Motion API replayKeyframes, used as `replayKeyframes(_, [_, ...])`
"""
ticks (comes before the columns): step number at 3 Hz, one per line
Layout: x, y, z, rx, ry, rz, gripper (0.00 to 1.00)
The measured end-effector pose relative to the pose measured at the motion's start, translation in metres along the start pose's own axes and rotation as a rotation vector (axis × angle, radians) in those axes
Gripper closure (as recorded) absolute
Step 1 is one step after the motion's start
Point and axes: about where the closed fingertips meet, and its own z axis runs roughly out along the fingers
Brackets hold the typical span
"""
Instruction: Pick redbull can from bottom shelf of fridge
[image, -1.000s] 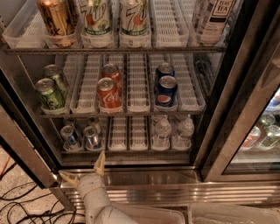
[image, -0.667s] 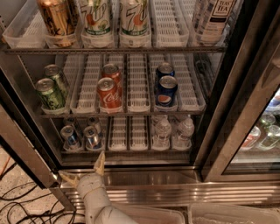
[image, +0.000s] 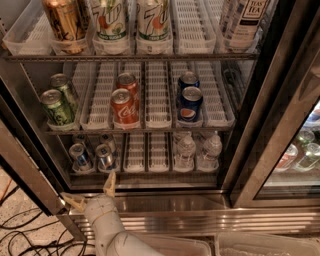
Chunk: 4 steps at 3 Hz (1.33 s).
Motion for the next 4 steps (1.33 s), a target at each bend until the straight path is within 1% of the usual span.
replayKeyframes(1, [0.0000,0.0000,0.0000,0.000,0.000,0.000,0.19])
replayKeyframes(2, [0.0000,0.0000,0.0000,0.000,0.000,0.000,0.42])
replayKeyframes(3, [0.0000,0.0000,0.0000,0.000,0.000,0.000,0.39])
replayKeyframes(4, [0.0000,0.0000,0.0000,0.000,0.000,0.000,0.29])
